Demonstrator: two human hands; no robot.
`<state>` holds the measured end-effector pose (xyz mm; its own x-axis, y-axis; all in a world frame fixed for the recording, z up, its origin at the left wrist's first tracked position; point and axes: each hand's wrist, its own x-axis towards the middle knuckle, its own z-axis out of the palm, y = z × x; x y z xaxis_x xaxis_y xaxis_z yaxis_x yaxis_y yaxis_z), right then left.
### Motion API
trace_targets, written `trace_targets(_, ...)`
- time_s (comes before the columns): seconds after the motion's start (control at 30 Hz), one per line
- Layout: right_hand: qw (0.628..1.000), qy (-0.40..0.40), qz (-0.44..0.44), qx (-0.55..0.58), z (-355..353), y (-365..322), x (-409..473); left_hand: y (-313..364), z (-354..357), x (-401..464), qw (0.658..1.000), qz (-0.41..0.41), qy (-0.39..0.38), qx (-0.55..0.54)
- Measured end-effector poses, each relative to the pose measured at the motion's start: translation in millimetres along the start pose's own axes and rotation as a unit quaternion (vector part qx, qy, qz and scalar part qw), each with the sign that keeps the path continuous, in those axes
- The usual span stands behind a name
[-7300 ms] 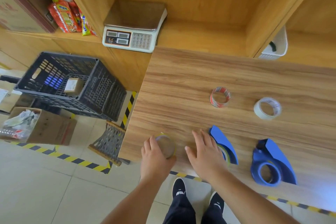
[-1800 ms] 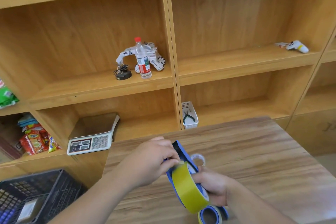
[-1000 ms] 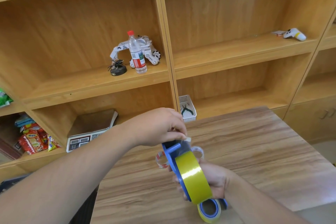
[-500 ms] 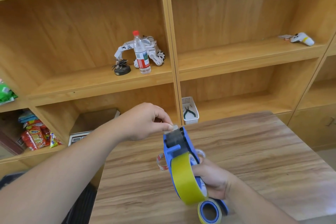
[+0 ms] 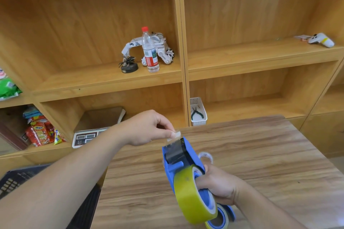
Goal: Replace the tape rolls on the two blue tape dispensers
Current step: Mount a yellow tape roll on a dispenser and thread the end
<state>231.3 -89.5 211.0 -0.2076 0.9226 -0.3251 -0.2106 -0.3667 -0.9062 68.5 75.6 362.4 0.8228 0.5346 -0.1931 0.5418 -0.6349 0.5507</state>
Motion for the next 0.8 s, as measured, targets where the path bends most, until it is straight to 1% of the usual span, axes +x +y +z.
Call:
trace_targets(0.1, 1.000, 0.008, 0.008, 0.015, -1.9, 1.5, 1.5, -3.0, 5.8, 2.8, 0.999, -0.005, -0.015, -0.030)
trace_targets(0.27, 0.999, 0.011, 0.014, 0.027, 1.2, 6.9, 5.4, -14.6, 17.8, 9.0, 0.989, -0.032, -0.088, -0.116)
trace_targets(0.33, 0.999, 0.021, 0.019, 0.029, 2.7, 11.3, 7.9, -22.1, 23.7, 12.2, 0.973, -0.068, -0.120, -0.186)
trace_targets(0.4, 0.999, 0.019, 0.019, 0.030, 4.6, 15.1, 9.7, -27.8, 30.3, 14.5, 0.948, -0.115, -0.168, -0.245)
trace_targets(0.47, 0.999, 0.020, 0.018, 0.028, 7.1, 18.3, 12.8, -34.4, 36.3, 17.4, 0.931, -0.149, -0.219, -0.252)
trace_targets(0.53, 0.999, 0.016, 0.019, 0.020, 10.2, 21.3, 16.3, -43.4, 42.1, 19.7, 0.921, -0.169, -0.249, -0.248)
trace_targets(0.6, 0.999, 0.016, 0.024, 0.014, 12.8, 24.1, 19.8, -52.9, 47.4, 22.4, 0.914, -0.189, -0.248, -0.260)
trace_targets(0.67, 0.999, 0.024, 0.033, 0.017, 13.9, 28.3, 23.9, -62.3, 53.0, 23.9, 0.914, -0.201, -0.219, -0.276)
trace_targets(0.73, 0.998, 0.034, 0.038, 0.030, 14.3, 33.8, 28.7, -73.0, 59.8, 24.8, 0.915, -0.213, -0.165, -0.301)
trace_targets(0.8, 0.997, 0.053, 0.044, 0.044, 16.0, 39.3, 34.7, -86.5, 69.4, 24.6, 0.908, -0.224, -0.091, -0.342)
